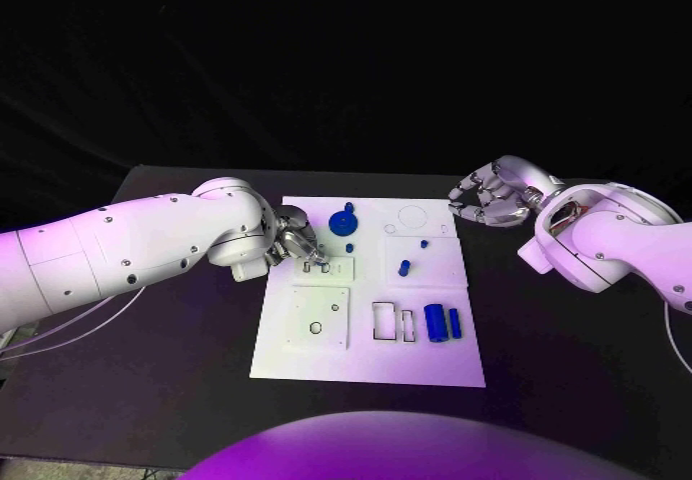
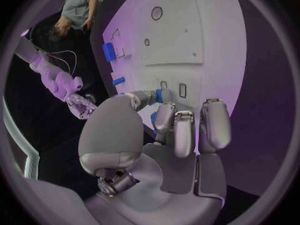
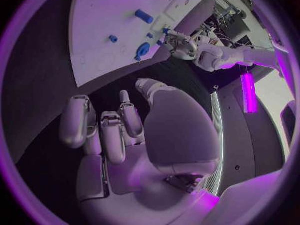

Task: Assemble the parts on the task board

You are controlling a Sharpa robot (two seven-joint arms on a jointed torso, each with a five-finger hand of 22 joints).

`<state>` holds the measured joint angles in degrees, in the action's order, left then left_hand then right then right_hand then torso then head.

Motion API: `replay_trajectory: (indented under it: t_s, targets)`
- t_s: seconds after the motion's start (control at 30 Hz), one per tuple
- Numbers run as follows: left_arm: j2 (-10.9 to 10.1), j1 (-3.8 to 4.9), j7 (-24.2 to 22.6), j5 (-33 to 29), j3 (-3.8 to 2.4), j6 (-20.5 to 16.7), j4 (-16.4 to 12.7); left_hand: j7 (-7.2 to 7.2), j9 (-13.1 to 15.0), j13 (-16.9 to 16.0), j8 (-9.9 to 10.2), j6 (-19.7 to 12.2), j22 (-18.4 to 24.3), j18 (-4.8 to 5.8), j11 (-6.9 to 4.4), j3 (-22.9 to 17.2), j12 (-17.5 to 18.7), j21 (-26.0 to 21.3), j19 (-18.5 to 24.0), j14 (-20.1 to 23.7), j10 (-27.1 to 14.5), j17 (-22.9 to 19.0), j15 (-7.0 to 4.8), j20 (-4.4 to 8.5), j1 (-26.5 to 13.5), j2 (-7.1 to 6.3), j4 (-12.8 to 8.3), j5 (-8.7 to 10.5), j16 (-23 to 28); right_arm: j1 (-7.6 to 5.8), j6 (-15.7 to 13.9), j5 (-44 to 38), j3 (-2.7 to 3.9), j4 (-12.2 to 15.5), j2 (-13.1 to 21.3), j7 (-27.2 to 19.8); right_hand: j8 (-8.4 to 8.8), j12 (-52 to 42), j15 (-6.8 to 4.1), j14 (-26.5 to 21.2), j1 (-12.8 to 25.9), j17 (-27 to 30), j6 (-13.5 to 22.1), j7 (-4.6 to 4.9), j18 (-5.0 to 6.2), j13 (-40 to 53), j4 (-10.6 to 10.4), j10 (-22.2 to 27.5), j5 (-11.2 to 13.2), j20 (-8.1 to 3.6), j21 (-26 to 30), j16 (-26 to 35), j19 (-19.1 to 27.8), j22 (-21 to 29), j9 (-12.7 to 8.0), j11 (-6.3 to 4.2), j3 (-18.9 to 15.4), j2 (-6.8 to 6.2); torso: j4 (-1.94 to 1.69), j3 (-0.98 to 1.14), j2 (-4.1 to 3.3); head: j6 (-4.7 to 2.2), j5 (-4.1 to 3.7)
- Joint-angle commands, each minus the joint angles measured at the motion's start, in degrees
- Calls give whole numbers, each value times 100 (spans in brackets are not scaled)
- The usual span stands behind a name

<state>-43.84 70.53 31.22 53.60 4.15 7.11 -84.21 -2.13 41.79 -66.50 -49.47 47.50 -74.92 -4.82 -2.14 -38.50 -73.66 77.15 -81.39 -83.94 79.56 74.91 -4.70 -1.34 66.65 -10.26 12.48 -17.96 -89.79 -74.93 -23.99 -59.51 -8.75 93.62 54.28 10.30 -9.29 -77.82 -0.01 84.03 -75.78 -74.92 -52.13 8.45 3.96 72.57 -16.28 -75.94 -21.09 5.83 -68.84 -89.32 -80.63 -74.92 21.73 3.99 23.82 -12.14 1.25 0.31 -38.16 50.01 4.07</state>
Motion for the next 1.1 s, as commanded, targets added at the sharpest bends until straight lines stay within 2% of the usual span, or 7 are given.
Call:
replay_trajectory:
  t_s: [0.03,0.23,0.3,0.73,0.97,1.1]
  targets:
    - [40,0,100,-326,12,254,54,7,-6,-5,33,-61,-234,111,8,-949,16,-25,4,-606,15,1509,-33,-4,28,60,-914,25,-21,5,73,-19,0,4,-6,1,-35,-7,-49,546,50,-1319,55,-3,84,-2,0,-17,-23,-32,19,27,-4,-302,5,-34,42,1,1,-2,4,-1,2]
    - [127,63,219,-556,12,570,179,6,-10,-10,33,-54,-235,110,8,-949,14,-27,4,-606,15,1509,-34,-5,44,55,-931,-28,-21,5,73,-19,0,2,-14,1,-36,-8,-49,546,50,-1318,56,-3,85,-2,4,-17,-34,-32,22,27,-3,-301,6,-35,51,-1,-3,-4,0,-1,4]
    - [160,96,265,-640,12,663,224,3,-13,-7,30,-43,-236,109,11,-939,19,-32,5,-606,10,1509,-34,-5,52,44,-950,-137,-21,5,73,-19,0,2,-16,2,-36,-8,-49,546,50,-1318,56,-3,85,-2,4,-17,-34,-32,22,27,-3,-301,6,-35,51,-1,0,-3,0,-1,9]
    - [375,365,497,-812,13,1244,463,1,-14,-22,25,-28,-238,107,13,-925,13,-41,7,-606,14,1509,-34,-5,70,39,-996,-314,-21,6,71,-19,-1,-7,-41,4,-38,-5,-50,545,51,-1315,57,-3,85,-6,8,-14,-47,-33,23,29,-3,-302,6,-35,61,-4,0,-1,2,-1,27]
    - [454,403,547,-796,15,1359,542,-1,-9,-55,11,-7,-255,110,15,-904,-6,-34,-1,-606,30,1509,-33,-5,57,32,-1034,-503,-21,6,68,-19,-1,-8,-46,5,-38,-5,-50,545,51,-1315,57,-3,85,-6,8,-14,-47,-33,23,29,-3,-302,6,-35,61,-4,-2,-1,0,-1,28]
    - [493,410,571,-768,18,1395,581,-1,-8,-58,10,-6,-256,110,15,-902,-8,-34,-2,-606,31,1509,-33,-4,55,30,-1038,-518,-21,6,66,-19,-1,-8,-49,3,-40,-8,-50,544,53,-1313,59,-3,85,-3,13,-16,-64,-33,22,30,-4,-304,7,-36,72,-10,-7,-1,2,-1,33]
